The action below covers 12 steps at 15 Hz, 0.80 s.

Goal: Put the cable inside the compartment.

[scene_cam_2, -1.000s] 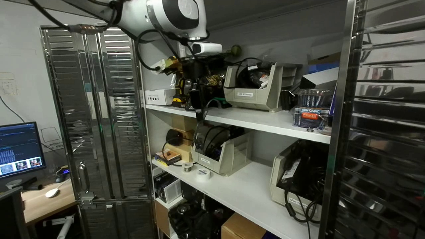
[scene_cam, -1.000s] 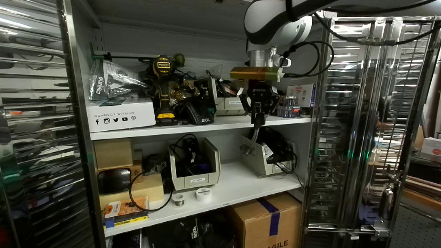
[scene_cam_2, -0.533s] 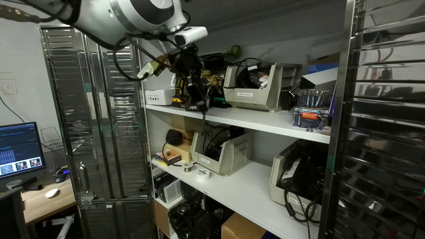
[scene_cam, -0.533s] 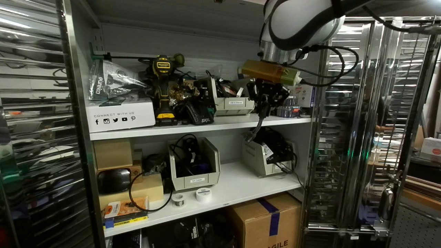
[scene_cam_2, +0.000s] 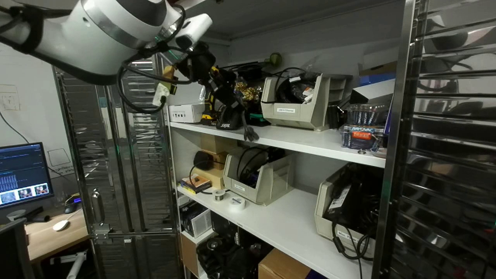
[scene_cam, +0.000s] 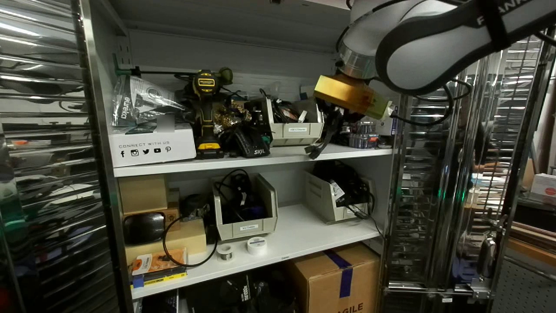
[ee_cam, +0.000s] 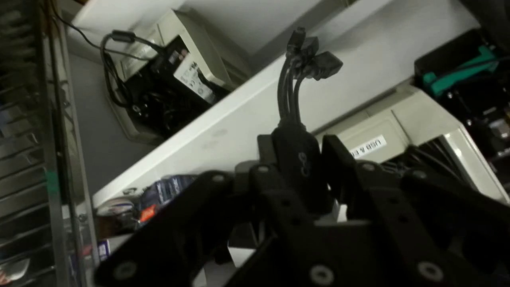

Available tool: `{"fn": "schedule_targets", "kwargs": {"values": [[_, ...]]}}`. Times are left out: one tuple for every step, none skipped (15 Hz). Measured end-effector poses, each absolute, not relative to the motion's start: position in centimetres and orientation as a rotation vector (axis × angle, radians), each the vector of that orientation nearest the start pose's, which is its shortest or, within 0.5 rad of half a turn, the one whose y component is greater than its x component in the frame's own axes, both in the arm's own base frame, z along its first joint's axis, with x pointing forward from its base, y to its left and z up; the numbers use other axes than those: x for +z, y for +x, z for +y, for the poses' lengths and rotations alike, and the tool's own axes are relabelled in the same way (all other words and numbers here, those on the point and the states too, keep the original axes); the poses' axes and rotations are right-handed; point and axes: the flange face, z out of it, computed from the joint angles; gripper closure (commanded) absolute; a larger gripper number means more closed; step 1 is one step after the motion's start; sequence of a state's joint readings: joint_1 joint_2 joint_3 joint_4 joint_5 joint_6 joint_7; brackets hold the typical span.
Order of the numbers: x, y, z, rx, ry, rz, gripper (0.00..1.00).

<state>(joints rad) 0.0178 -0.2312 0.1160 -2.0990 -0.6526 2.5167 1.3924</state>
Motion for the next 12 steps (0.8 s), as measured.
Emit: {"fn": "schedule_targets", "kwargs": {"values": [[59.7, 53.1, 8.0, -1.327, -2.572, 1.160, 0.82], [60.3, 53.5, 7.7, -1.392, -2.534, 1.157, 0.83], [61.0, 54.2, 7.4, -1.456, -2.495, 1.158, 0.83], [61.7, 55.0, 7.0, -1.521, -2.453, 1.160, 0.83], [62.2, 56.0, 6.6, -1.587, -2.411, 1.165, 0.83], [62.7, 57.2, 6.3, -1.651, -2.369, 1.173, 0.83], [63.1, 58.5, 6.0, -1.714, -2.323, 1.177, 0.83], [63.5, 59.7, 5.9, -1.775, -2.278, 1.175, 0.83], [63.7, 61.0, 5.8, -1.833, -2.232, 1.169, 0.83], [63.8, 62.2, 5.8, -1.892, -2.185, 1.158, 0.83], [63.8, 63.4, 5.8, -1.949, -2.140, 1.145, 0.84], [63.7, 64.7, 5.9, -2.005, -2.093, 1.130, 0.84]]}}
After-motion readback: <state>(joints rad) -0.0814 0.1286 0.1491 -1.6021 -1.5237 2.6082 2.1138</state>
